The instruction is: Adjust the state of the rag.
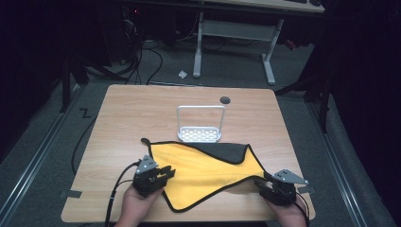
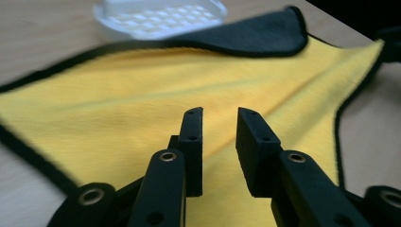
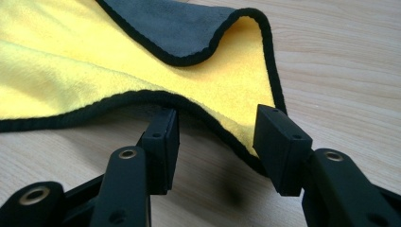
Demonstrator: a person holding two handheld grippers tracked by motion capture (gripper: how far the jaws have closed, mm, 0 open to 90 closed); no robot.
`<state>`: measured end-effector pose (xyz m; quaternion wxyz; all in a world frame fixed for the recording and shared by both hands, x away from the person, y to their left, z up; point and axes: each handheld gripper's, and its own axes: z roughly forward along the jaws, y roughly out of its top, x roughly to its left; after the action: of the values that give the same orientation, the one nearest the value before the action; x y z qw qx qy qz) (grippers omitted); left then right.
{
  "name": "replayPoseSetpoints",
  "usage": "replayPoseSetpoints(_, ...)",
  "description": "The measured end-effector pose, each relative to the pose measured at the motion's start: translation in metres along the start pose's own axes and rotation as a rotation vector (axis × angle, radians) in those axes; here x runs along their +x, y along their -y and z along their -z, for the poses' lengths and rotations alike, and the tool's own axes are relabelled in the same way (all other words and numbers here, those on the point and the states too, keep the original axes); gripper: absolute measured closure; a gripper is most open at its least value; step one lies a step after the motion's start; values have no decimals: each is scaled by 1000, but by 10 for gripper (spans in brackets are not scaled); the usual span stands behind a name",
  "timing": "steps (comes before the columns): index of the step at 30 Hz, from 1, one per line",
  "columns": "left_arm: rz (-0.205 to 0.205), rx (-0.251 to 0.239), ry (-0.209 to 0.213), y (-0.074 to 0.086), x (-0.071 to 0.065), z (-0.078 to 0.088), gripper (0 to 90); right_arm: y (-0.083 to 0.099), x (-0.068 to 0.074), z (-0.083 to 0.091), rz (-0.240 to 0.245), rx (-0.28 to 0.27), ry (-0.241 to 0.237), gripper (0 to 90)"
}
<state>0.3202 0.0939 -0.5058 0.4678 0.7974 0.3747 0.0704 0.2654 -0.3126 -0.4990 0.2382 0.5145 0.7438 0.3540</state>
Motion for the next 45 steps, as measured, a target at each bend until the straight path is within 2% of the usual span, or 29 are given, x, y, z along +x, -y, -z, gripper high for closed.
replayPoseSetpoints(1, -13, 41, 13, 3, -7, -10, 724, 0, -1, -1, 7, 3, -1, 516)
replayPoseSetpoints(3, -31, 95, 28, 7, -14, -21, 726, 3, -3, -3, -8, 19, 5, 512)
replayPoseSetpoints(5, -67, 142, 6, 12, -20, -33, 740, 5, -6, -3, -19, 25, 10, 508)
replayPoseSetpoints(7, -78, 143, -14, 11, -18, -34, 789, 9, -10, 0, -37, 26, 14, 508)
replayPoseSetpoints(10, -71, 145, -29, 7, -11, -37, 823, 15, -13, 7, -51, 27, 20, 498)
replayPoseSetpoints(13, -65, 146, -39, 4, -6, -38, 829, 21, -11, 17, -51, 27, 34, 502)
replayPoseSetpoints(15, -65, 146, -40, 3, -4, -39, 829, 22, -12, 26, -59, 4, 49, 505)
replayPoseSetpoints(17, -59, 147, -35, 2, -3, -39, 828, 22, -15, 32, -82, -27, 60, 541)
replayPoseSetpoints(19, -62, 152, -37, 3, -3, -37, 825, 21, -15, 32, -75, -42, 64, 618)
replayPoseSetpoints(20, -60, 155, -35, 4, -4, -36, 820, 19, -13, 30, -71, -39, 65, 675)
replayPoseSetpoints(22, -57, 162, -29, 7, -4, -30, 814, 15, -9, 23, -27, -33, 73, 773)
replayPoseSetpoints(24, -46, 161, -30, 11, -2, -23, 810, 9, -6, 14, 6, -30, 64, 836)
replayPoseSetpoints(26, -15, 152, -29, 18, 1, -13, 809, 2, -3, 4, 32, -25, 46, 875)
replayPoseSetpoints(28, 9, 147, -41, 25, 5, -3, 809, -4, 0, -8, 65, -9, 26, 888)
replayPoseSetpoints(33, 86, 134, -82, 43, 18, 29, 809, -18, 11, -49, 153, 78, -13, 888)
replayPoseSetpoints(37, 129, 124, -108, 55, 24, 48, 810, -26, 15, -69, 176, 104, -10, 870)
replayPoseSetpoints(40, 143, 120, -108, 55, 28, 53, 786, -31, 13, -75, 179, 101, 5, 865)
replayPoseSetpoints(41, 140, 102, -104, 50, 30, 51, 764, -31, 13, -76, 179, 105, 6, 866)
replayPoseSetpoints(43, 123, 78, -99, 40, 34, 45, 727, -30, 13, -76, 180, 105, 6, 867)
replayPoseSetpoints(45, 86, 78, -101, 25, 38, 30, 706, -28, 14, -73, 177, 105, 4, 868)
